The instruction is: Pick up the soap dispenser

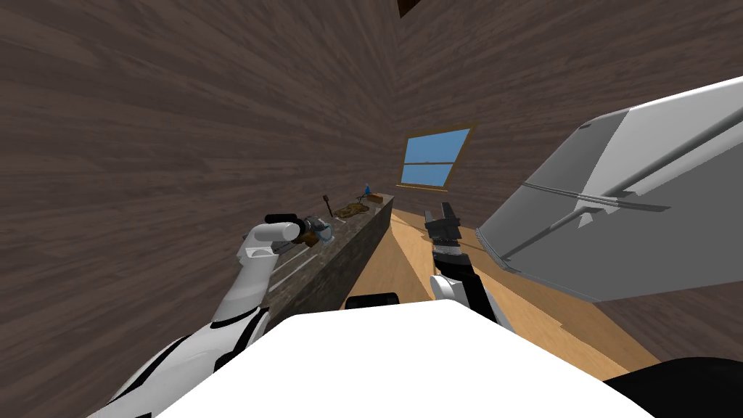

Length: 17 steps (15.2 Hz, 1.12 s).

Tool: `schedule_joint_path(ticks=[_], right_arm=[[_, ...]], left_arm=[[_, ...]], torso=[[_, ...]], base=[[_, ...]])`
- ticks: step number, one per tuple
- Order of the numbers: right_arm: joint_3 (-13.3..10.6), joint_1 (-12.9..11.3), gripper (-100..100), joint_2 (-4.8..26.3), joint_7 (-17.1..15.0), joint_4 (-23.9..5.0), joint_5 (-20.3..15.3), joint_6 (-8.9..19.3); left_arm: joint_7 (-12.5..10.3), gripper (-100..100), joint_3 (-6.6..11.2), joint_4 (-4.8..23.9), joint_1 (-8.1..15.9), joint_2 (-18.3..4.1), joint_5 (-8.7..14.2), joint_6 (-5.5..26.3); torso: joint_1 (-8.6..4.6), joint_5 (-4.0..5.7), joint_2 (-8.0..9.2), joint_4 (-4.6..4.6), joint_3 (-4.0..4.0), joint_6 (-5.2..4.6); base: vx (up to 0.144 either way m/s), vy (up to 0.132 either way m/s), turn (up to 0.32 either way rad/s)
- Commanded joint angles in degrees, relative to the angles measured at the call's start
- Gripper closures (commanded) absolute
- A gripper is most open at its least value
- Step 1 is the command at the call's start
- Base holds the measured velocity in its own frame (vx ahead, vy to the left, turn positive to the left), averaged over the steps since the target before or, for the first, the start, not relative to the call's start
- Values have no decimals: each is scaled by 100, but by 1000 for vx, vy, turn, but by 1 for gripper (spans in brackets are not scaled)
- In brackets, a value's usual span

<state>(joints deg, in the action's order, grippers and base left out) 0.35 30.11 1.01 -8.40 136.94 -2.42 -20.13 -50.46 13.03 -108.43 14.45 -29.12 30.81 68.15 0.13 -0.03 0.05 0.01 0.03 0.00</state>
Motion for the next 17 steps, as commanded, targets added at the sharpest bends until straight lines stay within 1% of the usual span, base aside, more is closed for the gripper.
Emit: schedule_joint_path(ticks=[1, 2, 3, 4, 5, 6, 7, 8, 9, 10, 11, 12, 13, 14, 15, 17], right_arm=[[0, 0, 0, 0, 0, 0, 0, 0], [0, 0, 0, 0, 0, 0, 0, 0], [0, 0, 0, 0, 0, 0, 0, 0], [0, 0, 0, 0, 0, 0, 0, 0], [0, 0, 0, 0, 0, 0, 0, 0], [0, 0, 0, 0, 0, 0, 0, 0], [0, 0, 0, 0, 0, 0, 0, 0], [0, 0, 0, 0, 0, 0, 0, 0], [0, 0, 0, 0, 0, 0, 0, 0], [0, 0, 0, 0, 0, 0, 0, 0], [0, 0, 0, 0, 0, 0, 0, 0], [0, 0, 0, 0, 0, 0, 0, 0], [0, 0, 0, 0, 0, 0, 0, 0], [0, 0, 0, 0, 0, 0, 0, 0], [0, 0, 0, 0, 0, 0, 0, 0], [0, 0, 0, 0, 0, 0, 0, 0]], left_arm=[[-94, -100, 18, 77, 92, -11, 55, 286], [-94, -100, 18, 77, 92, -11, 55, 287], [-207, -100, 45, 167, 207, -25, 126, 500], [-207, -100, 45, 167, 207, -25, 126, 570], [-311, -100, 67, 252, 310, -37, 192, 708], [-311, -100, 67, 252, 310, -37, 192, 819], [-311, -100, 67, 252, 310, -37, 192, 835], [-407, -100, 87, 334, 403, -47, 253, 1028], [-407, -100, 87, 334, 403, -47, 253, 1081], [-493, -100, 104, 410, 485, -54, 308, 1246], [-493, -100, 104, 410, 485, -54, 308, 1306], [-570, -100, 117, 480, 557, -59, 357, 1461], [-570, -100, 117, 480, 557, -59, 357, 1508], [-637, -100, 128, 542, 618, -63, 399, 1683], [-637, -100, 128, 542, 618, -63, 399, 1686], [-739, -100, 143, 641, 709, -66, 464, 1961]], torso=[[0, 0, 0, 0, 0, 0], [0, 0, 0, 0, 0, 0], [-1, 0, 0, 0, 0, 1], [1, 0, 0, 0, 0, 0], [3, -1, 0, 0, 0, 1], [5, -1, -1, 0, 0, 0], [6, -1, -1, 0, 0, 1], [3, -1, -1, 0, -1, 1], [3, -1, -2, 0, -1, 1], [3, -1, -3, -1, -2, 1], [4, -1, -3, -1, -2, 0], [4, -1, -3, -1, -2, 1], [5, -1, -4, -1, -2, 0], [4, -1, -4, -1, -2, 1], [3, -1, -5, -1, -3, 1], [2, -1, -7, -1, -4, 1]], base=[[-17, 28, -23], [-13, 23, -9], [-15, 33, -16], [-14, 37, -23], [-15, 42, -27], [-14, 41, -24], [-9, 29, -9], [-7, 31, -10], [-8, 32, -16], [-10, 38, -20], [-9, 36, -20], [-6, 38, -22], [-4, 33, -21], [-4, 30, -17], [-2, 28, -13], [3, 34, -16]])
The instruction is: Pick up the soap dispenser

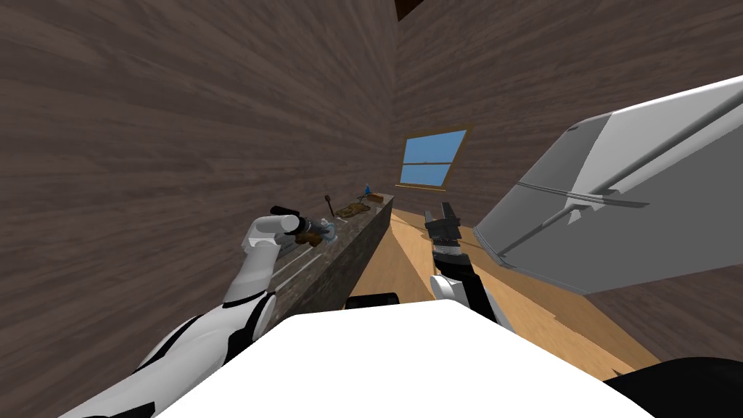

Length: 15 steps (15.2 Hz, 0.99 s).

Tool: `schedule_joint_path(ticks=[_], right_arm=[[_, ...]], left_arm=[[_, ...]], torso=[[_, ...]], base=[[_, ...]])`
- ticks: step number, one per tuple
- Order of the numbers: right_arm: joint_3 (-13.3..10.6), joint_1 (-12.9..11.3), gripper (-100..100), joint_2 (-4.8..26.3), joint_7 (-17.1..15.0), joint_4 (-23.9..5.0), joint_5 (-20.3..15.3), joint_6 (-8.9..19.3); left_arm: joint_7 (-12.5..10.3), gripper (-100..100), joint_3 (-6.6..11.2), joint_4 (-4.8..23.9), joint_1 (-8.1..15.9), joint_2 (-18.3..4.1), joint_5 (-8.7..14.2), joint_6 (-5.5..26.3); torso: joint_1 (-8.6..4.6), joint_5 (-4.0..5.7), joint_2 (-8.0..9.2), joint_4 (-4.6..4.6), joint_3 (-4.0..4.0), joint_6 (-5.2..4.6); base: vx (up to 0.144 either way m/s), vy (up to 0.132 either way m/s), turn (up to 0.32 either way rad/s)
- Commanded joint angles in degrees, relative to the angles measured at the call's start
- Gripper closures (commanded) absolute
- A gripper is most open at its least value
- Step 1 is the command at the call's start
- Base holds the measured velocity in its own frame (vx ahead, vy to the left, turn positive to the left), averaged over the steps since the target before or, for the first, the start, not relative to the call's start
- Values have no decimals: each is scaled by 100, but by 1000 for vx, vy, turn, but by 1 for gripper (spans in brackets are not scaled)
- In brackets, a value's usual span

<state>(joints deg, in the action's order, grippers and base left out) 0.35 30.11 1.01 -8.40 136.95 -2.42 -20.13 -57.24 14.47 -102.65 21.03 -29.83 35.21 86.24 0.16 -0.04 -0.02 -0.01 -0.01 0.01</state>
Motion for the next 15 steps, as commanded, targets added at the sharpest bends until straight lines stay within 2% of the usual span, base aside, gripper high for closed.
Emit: schedule_joint_path(ticks=[1, 2, 3, 4, 8, 9, 10, 14, 15], right_arm=[[0, 0, 0, 0, 0, 0, 0, 0], [0, 0, 0, 0, 0, 0, 0, 0], [0, 0, 0, 0, 0, 0, 0, 0], [0, 0, 0, 0, 0, 0, 0, 0], [-1, 0, 0, -1, 0, 0, 0, 0], [-1, 0, 0, -1, 0, 0, 0, 0], [-1, 0, 0, -1, 0, 0, 0, 0], [0, 0, 0, 0, 0, 0, 0, 0], [0, 0, 0, 0, 0, 0, 0, 0]], left_arm=[[-95, -100, 3, 98, 81, 5, 47, 246], [-118, -100, 6, 121, 100, 5, 61, 309], [-79, -100, 1, 84, 75, 3, 38, 201], [-10, -100, 21, 257, 93, 8, 19, 117], [178, -100, 64, 634, 115, 23, -41, -159], [111, -100, 47, 526, 113, 18, -23, -63], [133, 100, 51, 551, 111, 20, -26, -95], [133, 100, 49, 551, 111, 23, -22, -91], [43, 100, 34, 365, 99, 12, 2, 38]], torso=[[0, 0, 0, 0, 0, 0], [1, 0, 0, 0, 0, 0], [0, 0, 0, 0, 0, 0], [-3, 0, 0, 0, 0, 1], [-25, 5, -2, -1, -1, -1], [-27, 5, -2, -1, -1, -1], [-25, 6, -1, 0, -1, 0], [-17, 4, -2, 0, -1, 1], [-16, 4, -2, 0, -1, 1]], base=[[0, 39, -24], [0, 35, -21], [0, 20, -9], [1, -1, -43], [3, -27, -57], [2, -20, -21], [1, -7, 1], [0, 0, 0], [-3, 11, 61]])
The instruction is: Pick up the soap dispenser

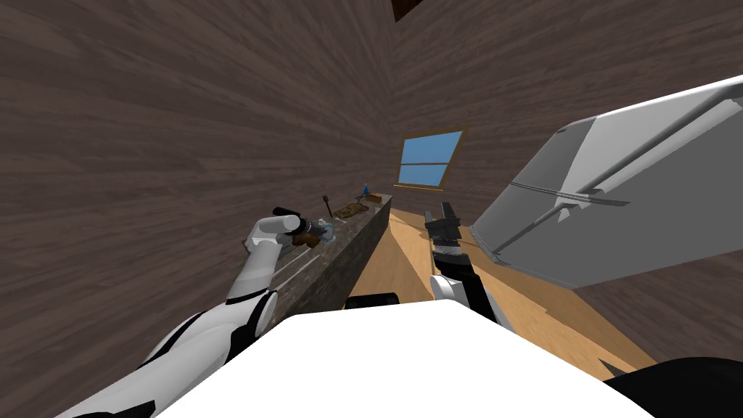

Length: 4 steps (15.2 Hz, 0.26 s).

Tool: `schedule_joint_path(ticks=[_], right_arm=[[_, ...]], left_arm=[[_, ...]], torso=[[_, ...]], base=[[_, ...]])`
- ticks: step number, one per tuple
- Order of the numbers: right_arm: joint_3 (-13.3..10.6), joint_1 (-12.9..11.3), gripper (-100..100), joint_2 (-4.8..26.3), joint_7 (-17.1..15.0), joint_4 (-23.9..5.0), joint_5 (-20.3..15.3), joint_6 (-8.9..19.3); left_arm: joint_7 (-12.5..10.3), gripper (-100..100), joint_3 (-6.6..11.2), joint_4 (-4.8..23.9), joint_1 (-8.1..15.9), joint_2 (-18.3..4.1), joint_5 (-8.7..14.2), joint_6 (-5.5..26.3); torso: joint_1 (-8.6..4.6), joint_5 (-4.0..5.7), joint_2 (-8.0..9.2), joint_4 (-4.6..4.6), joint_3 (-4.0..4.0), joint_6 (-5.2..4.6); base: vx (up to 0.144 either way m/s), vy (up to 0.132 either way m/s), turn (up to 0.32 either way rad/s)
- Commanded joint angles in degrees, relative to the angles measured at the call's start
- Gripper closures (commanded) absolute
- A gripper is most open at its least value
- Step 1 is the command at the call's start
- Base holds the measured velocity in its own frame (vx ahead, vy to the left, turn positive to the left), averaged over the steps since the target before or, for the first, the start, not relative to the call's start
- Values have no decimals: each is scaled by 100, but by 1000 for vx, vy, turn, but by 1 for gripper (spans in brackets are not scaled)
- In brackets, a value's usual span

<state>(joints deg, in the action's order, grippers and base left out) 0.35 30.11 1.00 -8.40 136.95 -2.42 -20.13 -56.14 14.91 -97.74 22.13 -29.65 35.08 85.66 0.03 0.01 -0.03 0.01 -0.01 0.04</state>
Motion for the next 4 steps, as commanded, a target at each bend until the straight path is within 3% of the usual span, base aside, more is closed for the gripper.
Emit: schedule_joint_path(ticks=[1, 3, 4], right_arm=[[0, 0, 0, 0, 0, 0, 0, 0], [0, 0, 0, 0, 0, 0, 0, 0], [0, 0, 0, 0, 0, 0, 0, 0]], left_arm=[[-94, 100, -16, -181, -14, -8, 23, 135], [-202, 100, -40, -396, -26, -17, 57, 293], [-132, 100, -30, -273, -18, -10, 34, 188]], torso=[[0, 0, 0, 0, 0, 0], [7, -2, 4, 1, 3, 2], [9, -2, 5, 2, 4, 0]], base=[[-2, 21, 77], [-3, 29, 64], [-2, 17, 20]])
